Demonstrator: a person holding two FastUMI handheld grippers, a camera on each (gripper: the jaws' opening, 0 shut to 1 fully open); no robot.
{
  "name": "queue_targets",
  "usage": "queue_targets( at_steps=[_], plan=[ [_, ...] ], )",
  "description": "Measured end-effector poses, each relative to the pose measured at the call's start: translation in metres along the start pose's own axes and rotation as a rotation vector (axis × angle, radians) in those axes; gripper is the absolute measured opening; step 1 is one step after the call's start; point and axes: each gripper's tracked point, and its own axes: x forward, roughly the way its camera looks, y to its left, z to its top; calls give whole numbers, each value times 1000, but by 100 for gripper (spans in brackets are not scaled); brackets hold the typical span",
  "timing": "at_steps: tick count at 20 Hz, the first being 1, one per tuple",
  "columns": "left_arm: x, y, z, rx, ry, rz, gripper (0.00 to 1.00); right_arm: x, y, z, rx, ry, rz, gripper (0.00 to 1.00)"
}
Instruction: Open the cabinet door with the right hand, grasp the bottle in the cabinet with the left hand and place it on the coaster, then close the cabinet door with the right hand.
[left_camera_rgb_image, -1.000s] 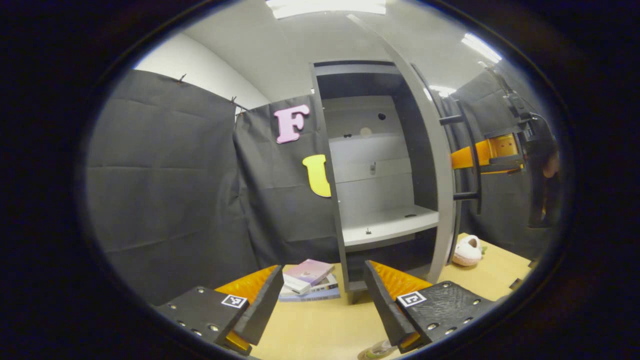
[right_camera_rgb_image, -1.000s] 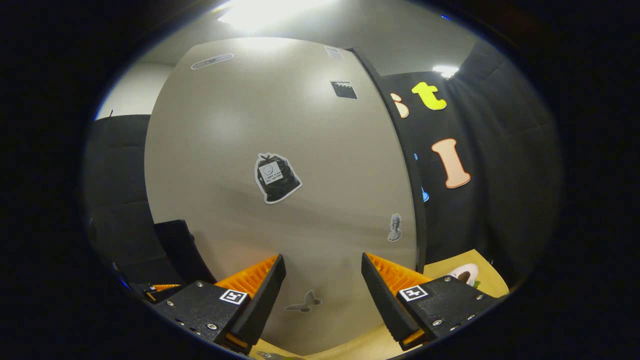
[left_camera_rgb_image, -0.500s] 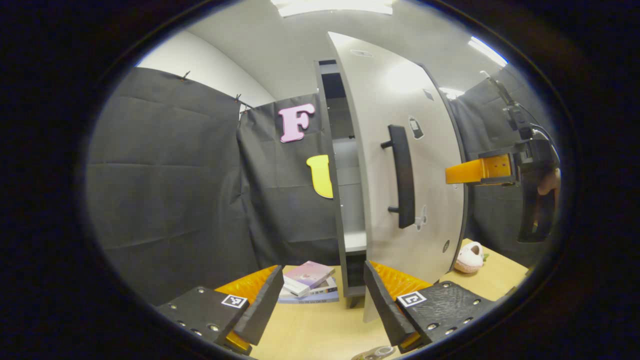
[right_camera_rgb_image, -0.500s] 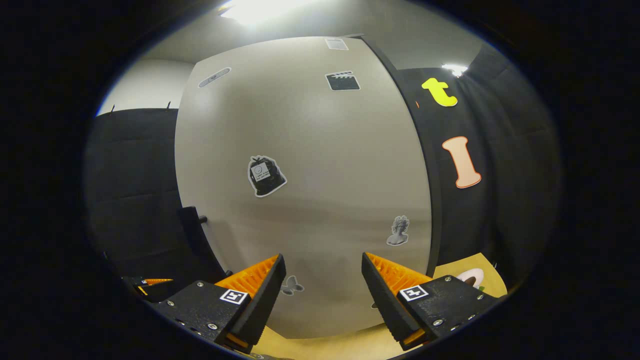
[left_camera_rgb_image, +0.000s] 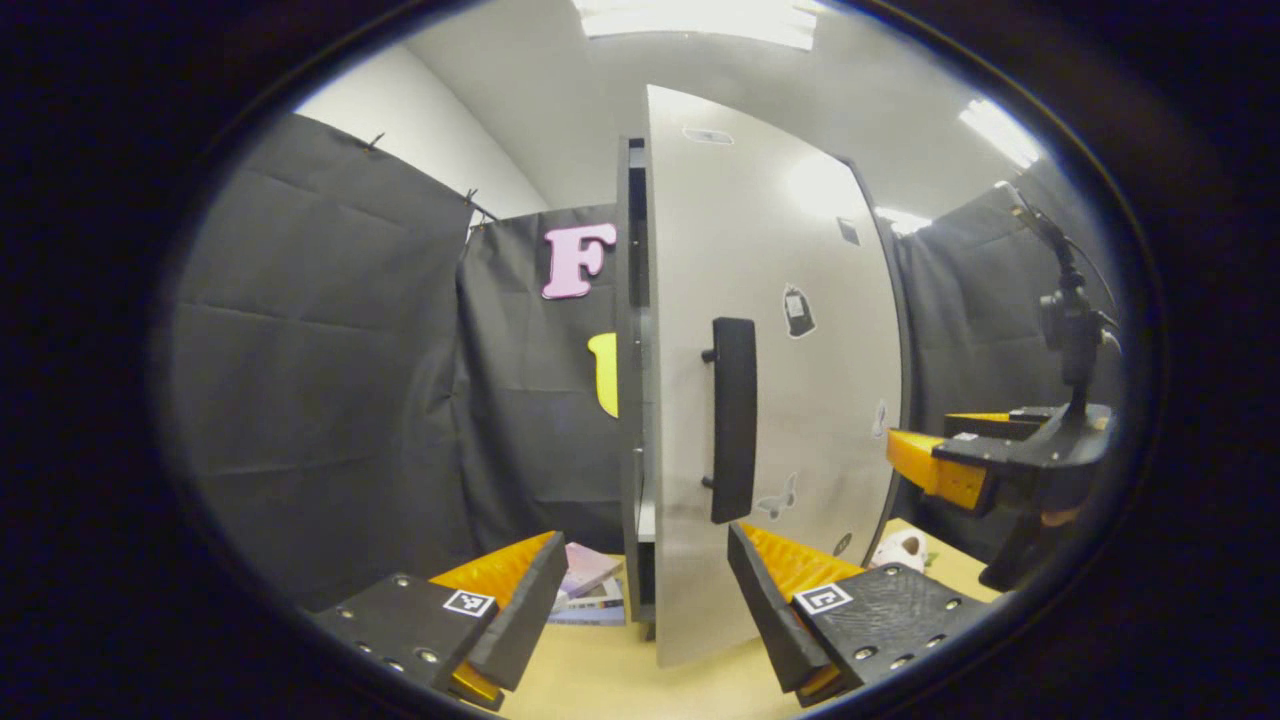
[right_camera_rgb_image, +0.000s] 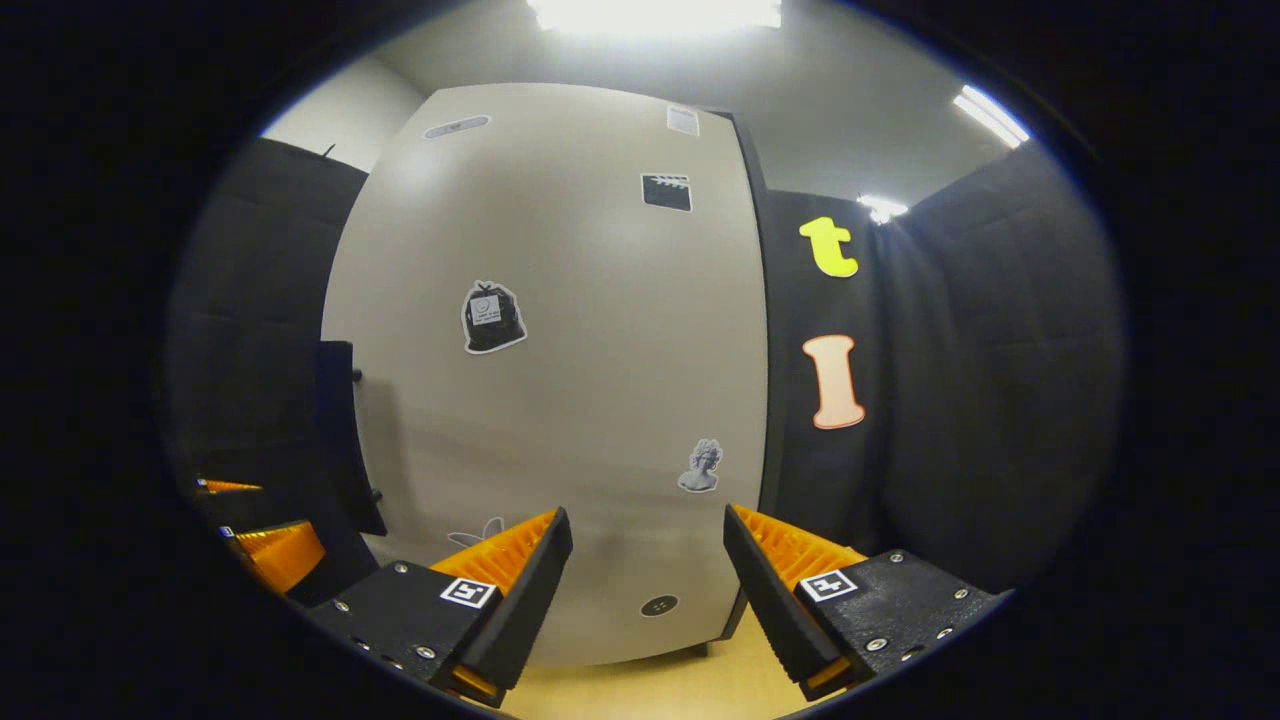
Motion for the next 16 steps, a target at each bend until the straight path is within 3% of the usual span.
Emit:
queue_targets(
  at_steps=[2, 3, 4, 6, 8, 9, 16],
  plan=[
    [7, -8, 10, 13, -14, 4, 96, -7, 9, 7, 12, -26, 26, 94],
    [10, -15, 15, 20, -18, 2, 89, -9, 10, 8, 17, -29, 26, 94],
    [11, -22, 18, 27, -25, -4, 96, -13, 9, 9, 23, -28, 28, 94],
    [14, -34, 27, 47, -43, -16, 96, -18, 15, 7, 49, -11, 53, 90],
    [14, -42, 32, 62, -53, -22, 96, -23, 11, 7, 53, -3, 45, 94],
    [13, -45, 33, 59, -53, -24, 92, -25, 10, 6, 51, 0, 46, 94],
    [6, -51, 30, 18, -39, -27, 92, -40, 7, 2, 39, 12, 52, 94]
  ],
)
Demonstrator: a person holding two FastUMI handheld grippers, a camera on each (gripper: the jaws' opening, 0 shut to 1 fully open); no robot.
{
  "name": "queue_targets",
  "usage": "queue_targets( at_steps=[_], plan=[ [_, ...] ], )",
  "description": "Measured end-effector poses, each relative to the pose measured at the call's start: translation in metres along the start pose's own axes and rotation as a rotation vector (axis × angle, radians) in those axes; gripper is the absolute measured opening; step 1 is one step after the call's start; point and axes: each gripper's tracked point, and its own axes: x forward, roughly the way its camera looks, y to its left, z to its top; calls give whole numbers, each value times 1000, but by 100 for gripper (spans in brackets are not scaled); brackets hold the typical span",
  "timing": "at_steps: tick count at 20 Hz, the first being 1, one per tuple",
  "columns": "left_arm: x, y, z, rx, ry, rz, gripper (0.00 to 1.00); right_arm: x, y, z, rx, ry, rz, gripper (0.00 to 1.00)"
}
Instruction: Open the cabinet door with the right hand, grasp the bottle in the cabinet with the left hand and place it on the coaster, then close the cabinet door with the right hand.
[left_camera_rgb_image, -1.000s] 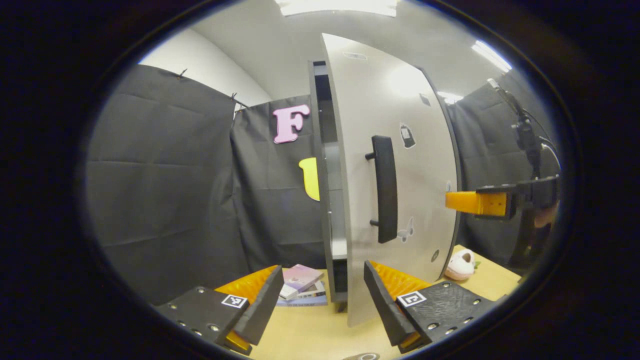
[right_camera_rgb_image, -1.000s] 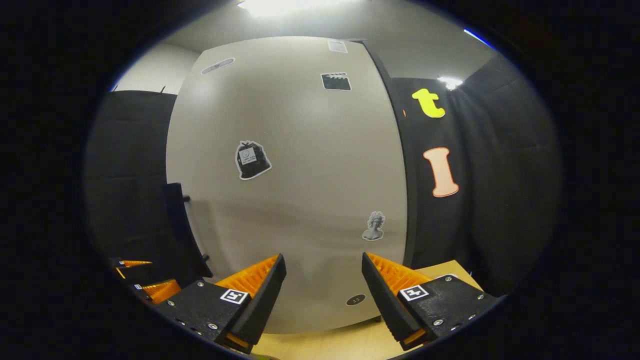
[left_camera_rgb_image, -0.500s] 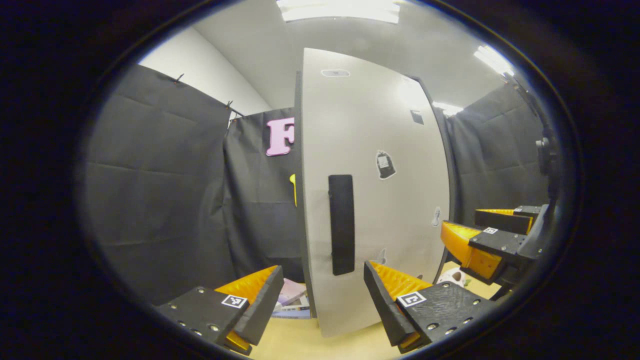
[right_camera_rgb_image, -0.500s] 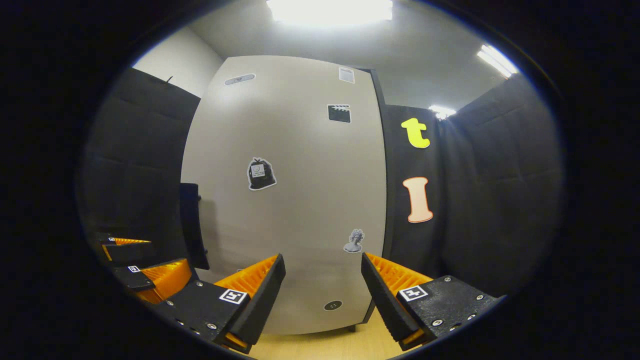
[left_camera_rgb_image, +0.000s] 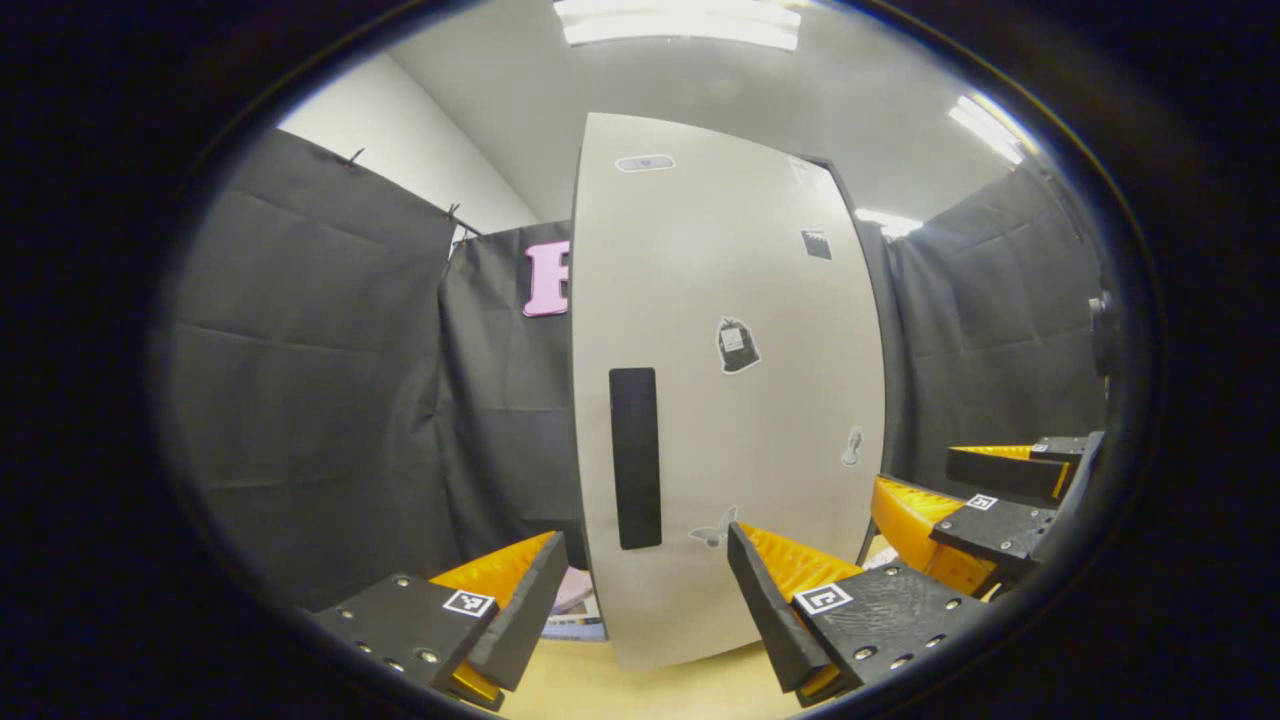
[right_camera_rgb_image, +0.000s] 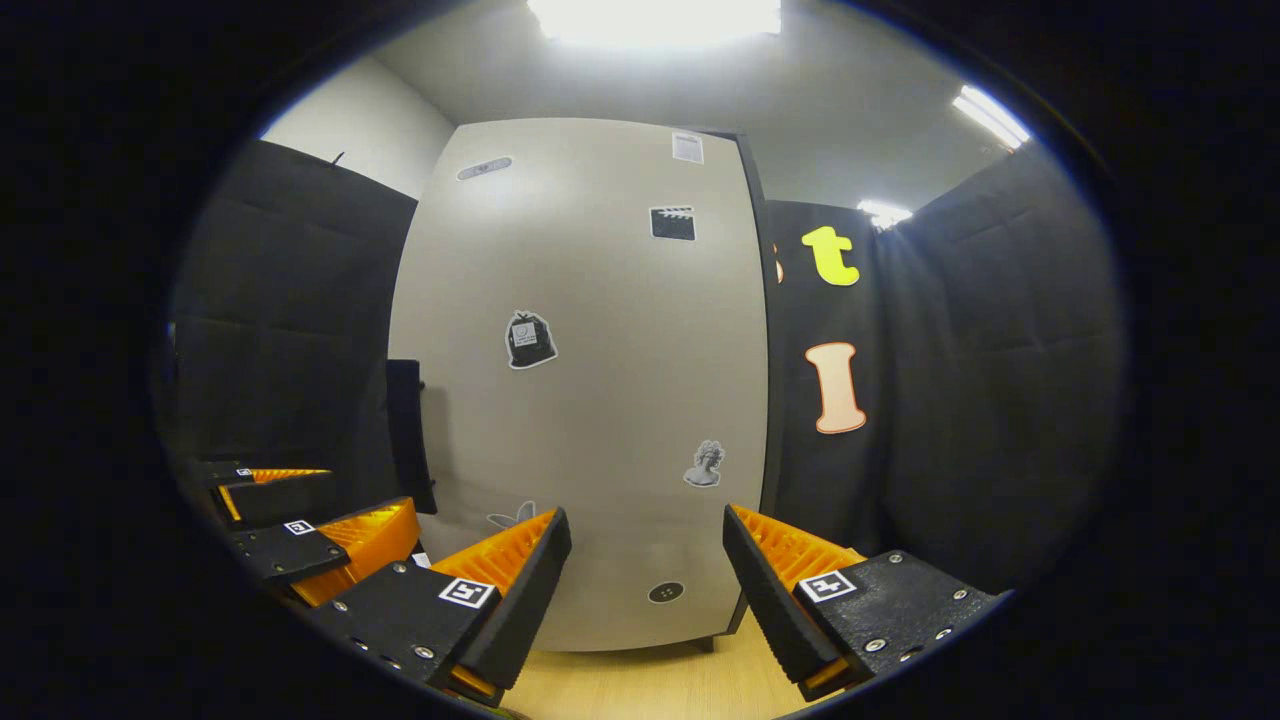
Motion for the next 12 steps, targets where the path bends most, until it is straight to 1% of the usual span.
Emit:
queue_targets(
  at_steps=[1, 2, 3, 4, 8, 9, 10, 11, 12],
  plan=[
    [-2, 0, 0, -2, 1, 0, 92, -1, -1, 0, -2, 1, 1, 94],
    [-2, -1, 0, -4, 1, -1, 96, -3, -2, 1, -3, 0, 0, 94],
    [-3, -2, 0, -4, 2, -2, 96, -3, -2, 2, -4, -1, 4, 94],
    [-5, -3, 1, -3, 1, -3, 92, -4, -3, 2, -5, -2, 3, 94],
    [-12, -7, 5, -8, -8, -6, 92, -6, -6, 4, -6, -2, 10, 95],
    [-14, -7, 6, -13, -8, -4, 89, -8, -6, 4, -4, 6, 12, 94],
    [-15, -9, 7, -18, -6, -5, 92, -9, -5, 2, 8, 22, 17, 94],
    [-17, -9, 8, -22, -8, -7, 92, -10, -6, 3, 15, 27, 17, 90],
    [-17, -8, 9, -20, -9, -6, 92, -10, -10, 6, 14, 22, 8, 95]
  ],
)
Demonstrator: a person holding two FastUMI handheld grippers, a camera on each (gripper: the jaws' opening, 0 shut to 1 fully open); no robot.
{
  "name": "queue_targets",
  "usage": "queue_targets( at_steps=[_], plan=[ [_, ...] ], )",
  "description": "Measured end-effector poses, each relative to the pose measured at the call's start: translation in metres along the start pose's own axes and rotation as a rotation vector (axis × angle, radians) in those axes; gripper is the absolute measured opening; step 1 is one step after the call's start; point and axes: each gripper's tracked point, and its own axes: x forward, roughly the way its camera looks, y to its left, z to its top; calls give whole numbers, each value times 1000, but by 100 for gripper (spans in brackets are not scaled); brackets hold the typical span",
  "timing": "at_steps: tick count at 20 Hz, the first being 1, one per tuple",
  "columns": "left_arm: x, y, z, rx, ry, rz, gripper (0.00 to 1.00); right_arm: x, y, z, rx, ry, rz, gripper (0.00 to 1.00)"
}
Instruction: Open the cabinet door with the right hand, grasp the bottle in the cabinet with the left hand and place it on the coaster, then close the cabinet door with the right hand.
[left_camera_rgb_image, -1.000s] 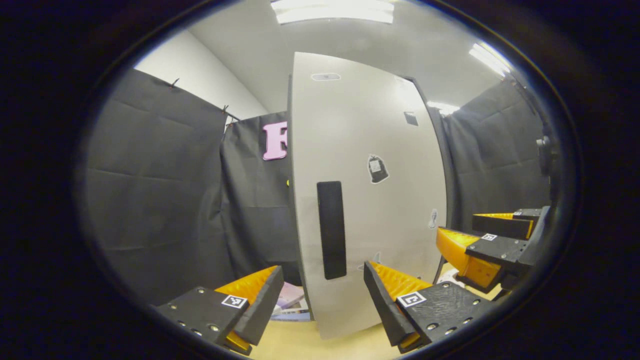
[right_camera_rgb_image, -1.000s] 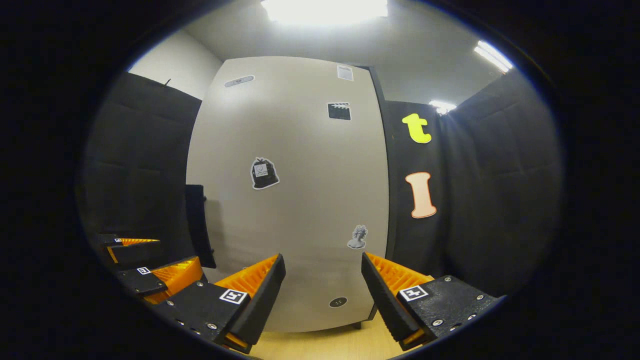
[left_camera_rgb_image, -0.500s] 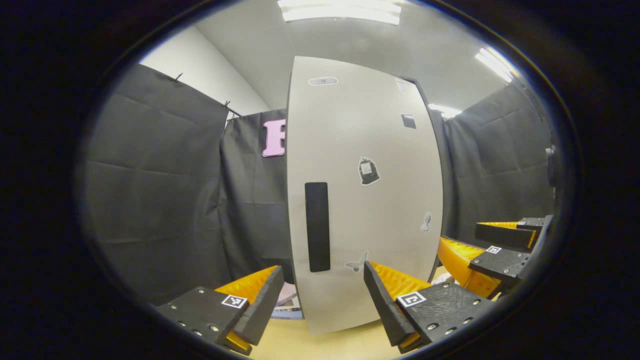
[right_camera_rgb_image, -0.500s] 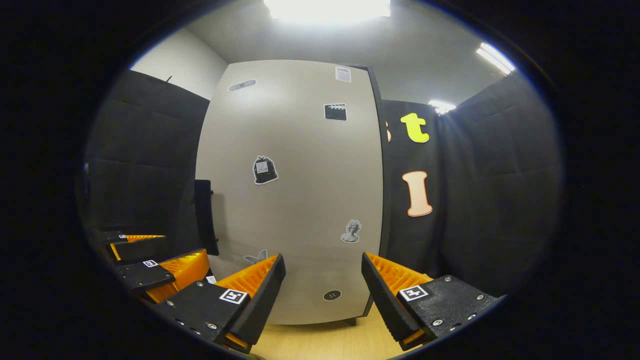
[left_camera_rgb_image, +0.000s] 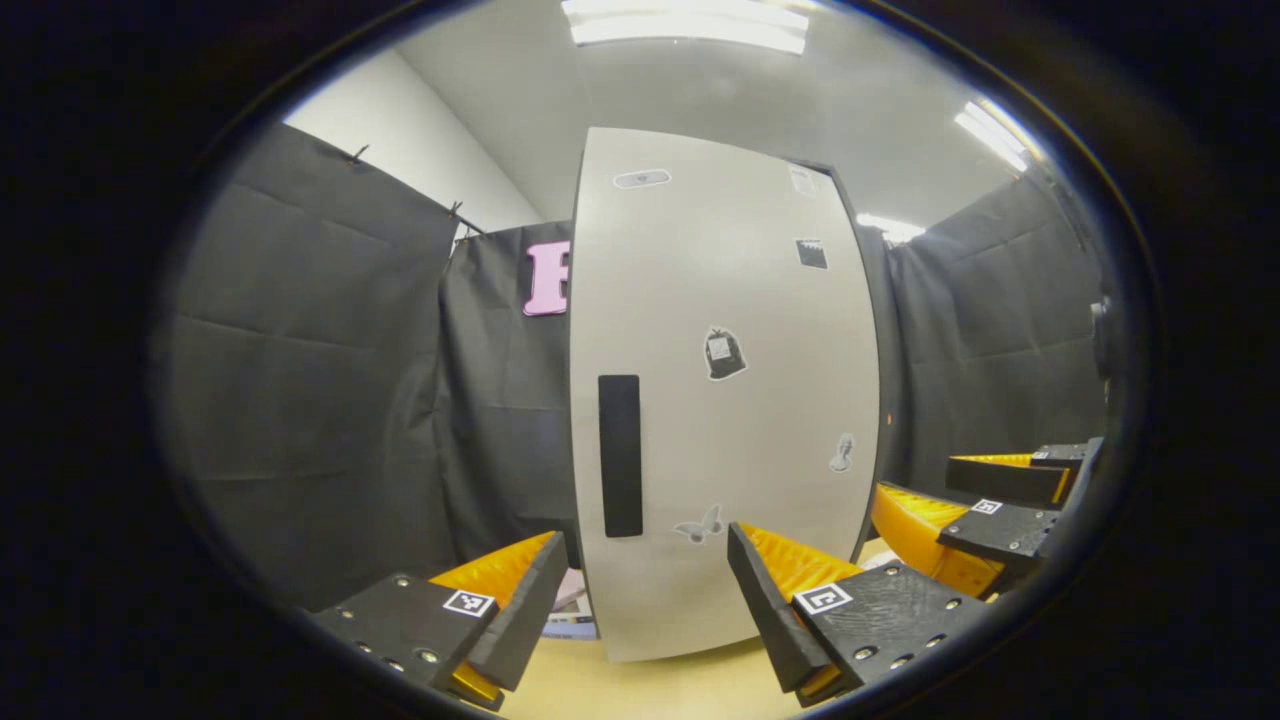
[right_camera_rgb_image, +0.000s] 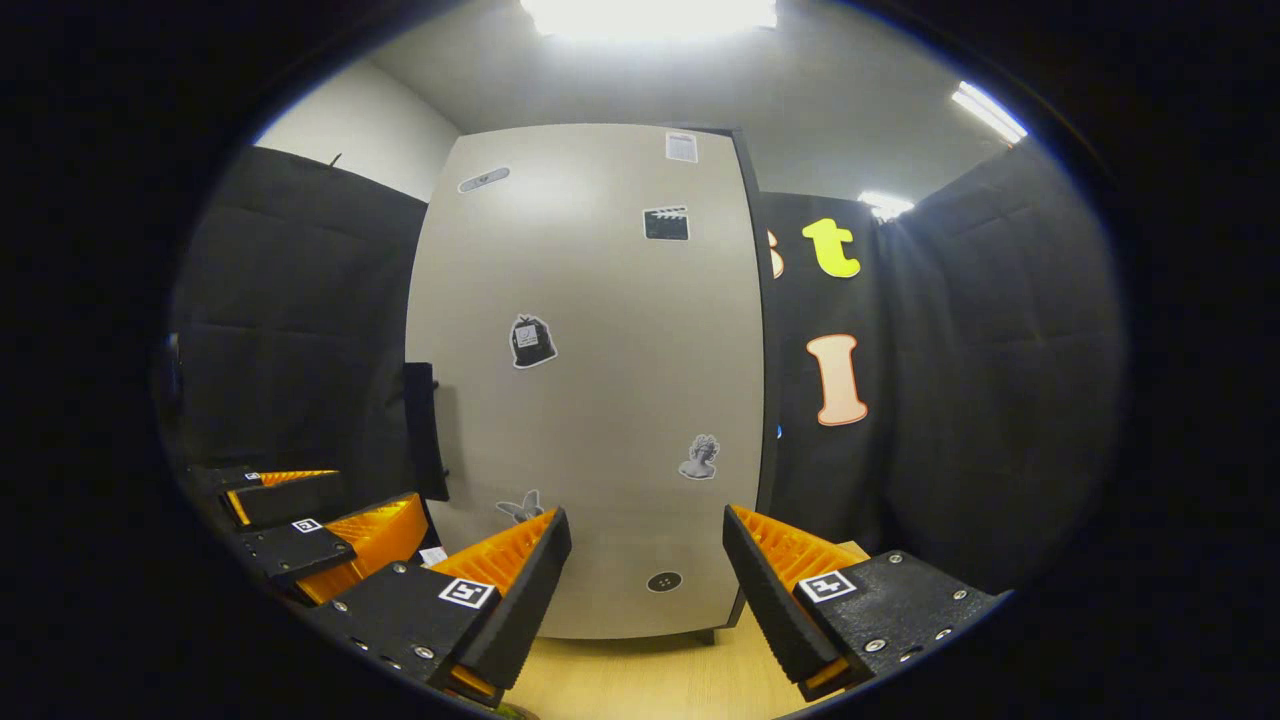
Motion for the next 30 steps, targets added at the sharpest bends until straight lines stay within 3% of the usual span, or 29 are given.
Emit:
queue_targets(
  at_steps=[5, 12, 13, 14, 15, 18, 19, 23, 24, 25, 30],
  plan=[
    [0, 1, 0, 29, -1, 6, 89, 2, -5, -3, -8, 2, -14, 94],
    [4, 5, -7, 40, 10, 34, 96, 11, -1, -14, -17, 25, -21, 94],
    [4, 7, -8, 39, 11, 37, 93, 13, 3, -13, -15, 21, -11, 95],
    [5, 7, -8, 38, 6, 34, 96, 14, 8, -16, -13, 21, 8, 90],
    [5, 9, -8, 46, 3, 34, 96, 15, 10, -18, -19, 23, 11, 94],
    [8, 22, -7, 72, 8, 44, 93, 21, 14, -18, -38, 19, 6, 94],
    [8, 24, -7, 63, 4, 45, 96, 23, 16, -18, -33, 15, 5, 94],
    [14, 37, -22, 64, 46, 61, 92, 26, 24, -18, -21, 6, 1, 94],
    [14, 38, -21, 57, 39, 62, 96, 26, 26, -19, -33, 9, -5, 94],
    [15, 37, -20, 36, 31, 57, 92, 25, 28, -20, -39, 8, -6, 94],
    [15, 39, -21, -24, 2, 36, 96, 28, 31, -16, -40, -23, -6, 94]
  ],
)
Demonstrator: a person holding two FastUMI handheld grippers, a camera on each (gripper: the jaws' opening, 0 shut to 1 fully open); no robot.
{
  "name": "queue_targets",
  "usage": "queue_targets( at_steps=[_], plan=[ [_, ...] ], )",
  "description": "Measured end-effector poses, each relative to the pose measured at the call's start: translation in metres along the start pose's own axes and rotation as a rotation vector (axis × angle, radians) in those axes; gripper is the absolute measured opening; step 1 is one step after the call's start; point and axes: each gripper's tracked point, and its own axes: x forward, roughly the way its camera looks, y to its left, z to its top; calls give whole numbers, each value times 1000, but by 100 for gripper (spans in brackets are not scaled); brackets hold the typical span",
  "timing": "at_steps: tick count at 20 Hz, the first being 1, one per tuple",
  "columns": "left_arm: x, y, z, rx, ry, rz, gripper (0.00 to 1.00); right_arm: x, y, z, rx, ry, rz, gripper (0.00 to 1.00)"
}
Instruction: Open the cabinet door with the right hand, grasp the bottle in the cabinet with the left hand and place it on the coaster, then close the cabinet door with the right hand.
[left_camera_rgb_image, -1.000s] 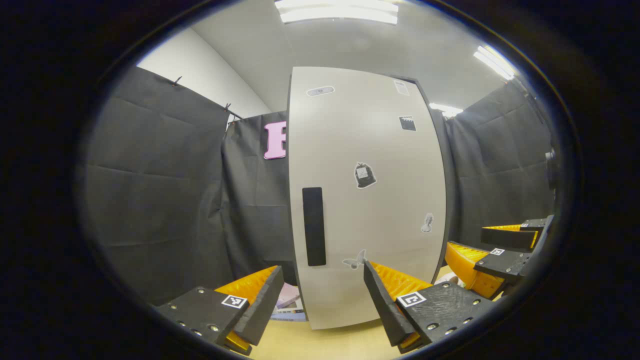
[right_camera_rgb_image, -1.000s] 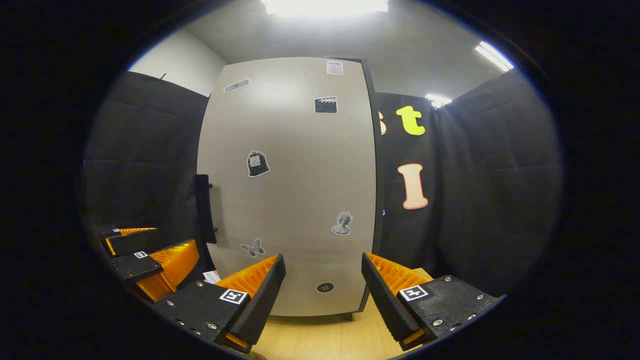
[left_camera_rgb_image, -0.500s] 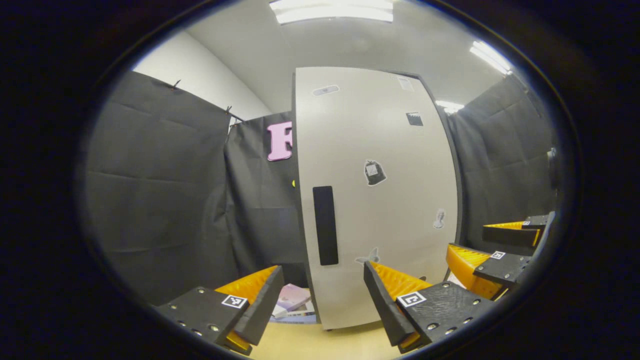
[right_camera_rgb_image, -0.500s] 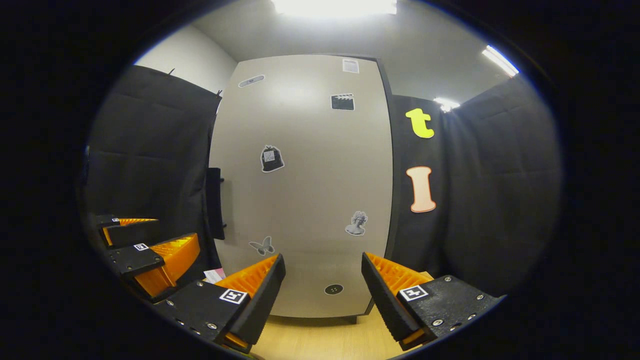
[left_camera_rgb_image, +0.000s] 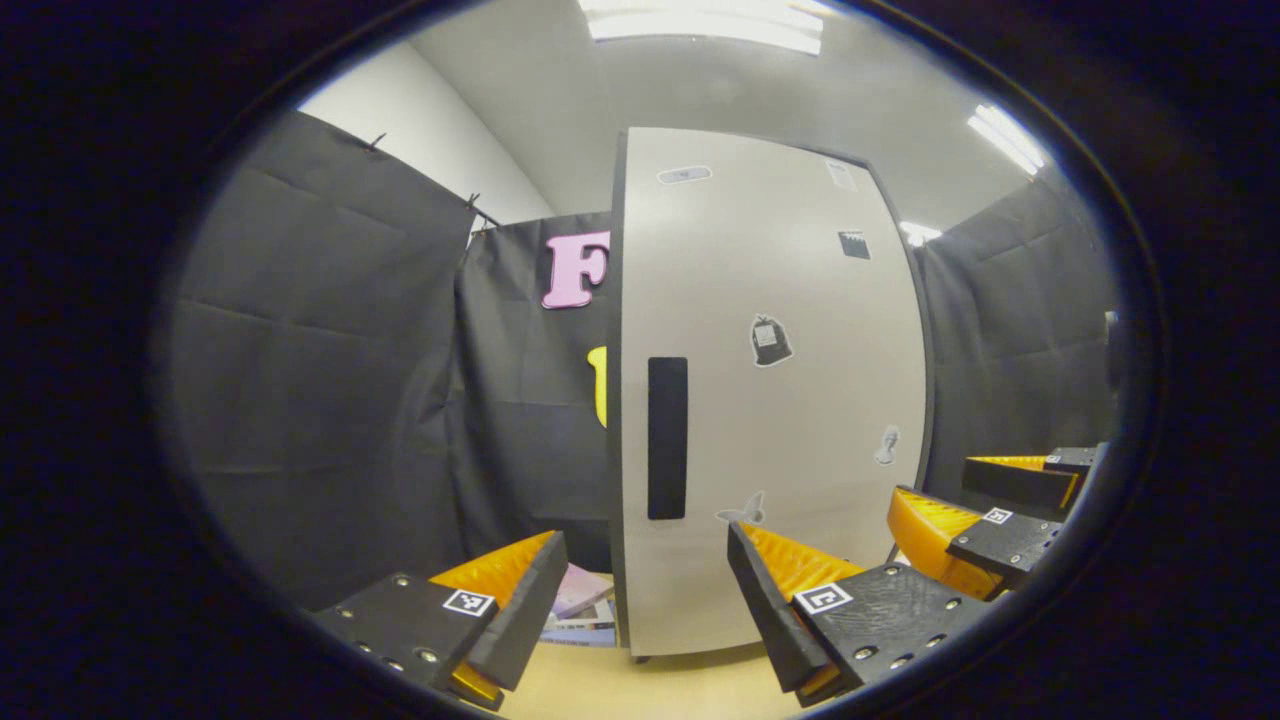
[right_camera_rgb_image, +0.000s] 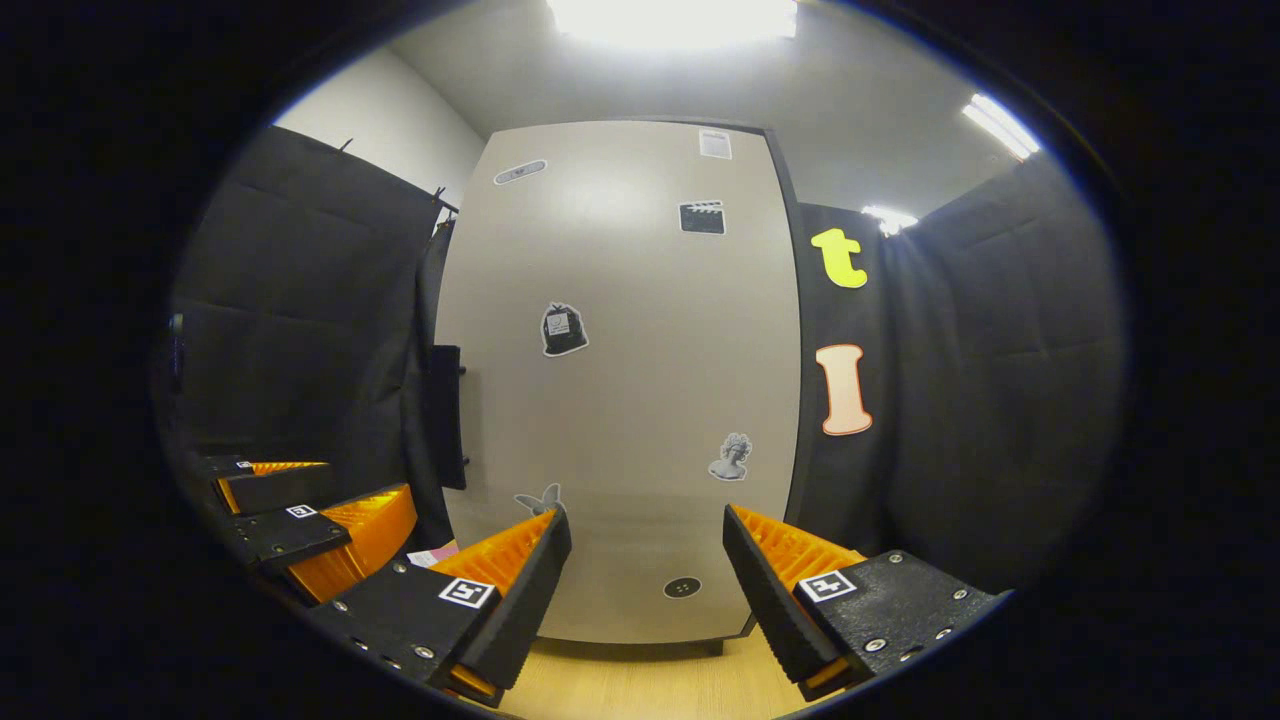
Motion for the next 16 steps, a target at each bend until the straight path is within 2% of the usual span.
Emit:
queue_targets(
  at_steps=[2, 3, 6, 7, 13, 16],
  plan=[
    [-1, -1, 0, -3, -3, -5, 96, -1, 6, -6, 7, 29, 25, 95],
    [-2, -1, 1, -4, -7, -7, 92, -3, 6, -7, 11, 35, 22, 94],
    [-1, -3, 1, 9, -7, -13, 96, -5, 11, -5, 46, 29, 35, 95],
    [-1, -4, 1, 11, -6, -15, 92, -5, 12, -3, 52, 25, 36, 95],
    [-2, -14, 6, 39, 3, -1, 93, -7, 3, 6, 31, -6, 6, 94],
    [-4, -20, 8, -4, -7, -29, 92, -8, -1, 7, 22, -9, -6, 94]
  ],
)
